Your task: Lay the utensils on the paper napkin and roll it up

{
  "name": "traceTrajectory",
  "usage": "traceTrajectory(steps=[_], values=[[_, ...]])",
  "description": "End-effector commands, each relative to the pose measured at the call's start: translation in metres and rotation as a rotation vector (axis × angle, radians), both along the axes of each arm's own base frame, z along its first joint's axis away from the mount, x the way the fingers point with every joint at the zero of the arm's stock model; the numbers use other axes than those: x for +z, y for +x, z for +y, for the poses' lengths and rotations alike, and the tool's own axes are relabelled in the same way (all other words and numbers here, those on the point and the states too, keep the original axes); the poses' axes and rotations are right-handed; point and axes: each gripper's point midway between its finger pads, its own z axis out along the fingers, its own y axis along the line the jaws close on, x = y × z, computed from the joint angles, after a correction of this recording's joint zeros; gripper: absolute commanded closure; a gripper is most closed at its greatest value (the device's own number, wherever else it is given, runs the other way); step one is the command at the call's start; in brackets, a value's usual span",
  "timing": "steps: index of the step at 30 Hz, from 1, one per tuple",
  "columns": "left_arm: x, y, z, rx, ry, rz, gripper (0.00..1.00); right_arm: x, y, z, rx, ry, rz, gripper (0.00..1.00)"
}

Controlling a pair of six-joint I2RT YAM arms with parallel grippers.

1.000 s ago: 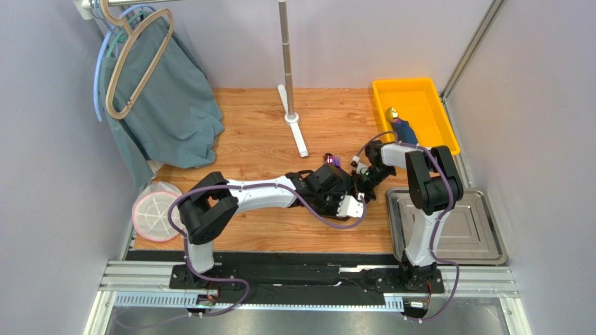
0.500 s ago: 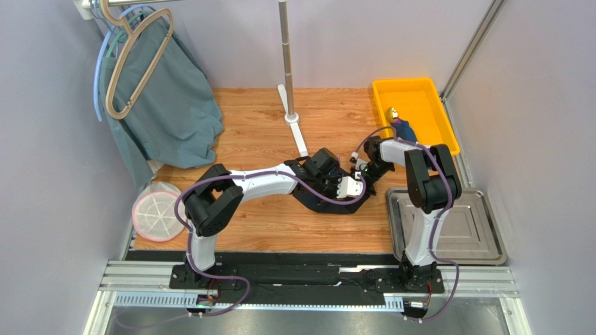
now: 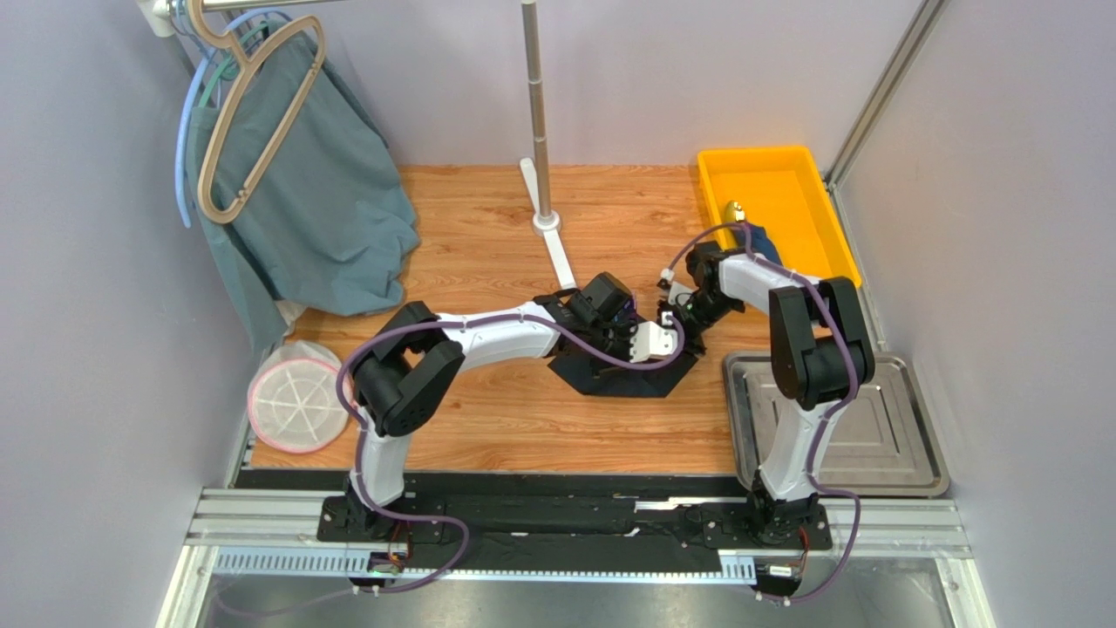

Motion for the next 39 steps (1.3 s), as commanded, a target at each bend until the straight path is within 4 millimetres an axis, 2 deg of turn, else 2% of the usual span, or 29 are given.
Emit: traceTrajectory(steps=[1,12,26,31,36,38,39], values=[[0.007,0.017,-0.012,0.033,-0.033,-0.023,1.00,0.014,-0.001,0.002,-0.023,0.037,-0.006,0.98],[0.002,0.029,-0.013,0.069,-0.019,-0.027,1.00,0.006,-0.005,0.004,-0.033,0.048,0.032,0.99],[-0.006,0.035,-0.010,0.090,-0.006,-0.018,1.00,-0.016,-0.002,0.010,-0.039,0.030,0.054,1.00],[-0.006,0.036,-0.009,0.105,-0.006,-0.001,1.00,-0.028,-0.002,0.006,-0.033,-0.018,0.056,1.00],[0.001,0.039,-0.007,0.145,-0.010,0.028,0.91,-0.037,-0.003,0.000,-0.024,-0.072,0.053,1.00],[0.009,0.042,-0.002,0.178,-0.018,0.067,0.81,-0.040,-0.002,-0.003,-0.023,-0.094,0.049,1.00],[0.022,0.042,0.000,0.215,-0.042,0.097,0.77,-0.041,-0.001,-0.004,-0.024,-0.101,0.047,1.00]])
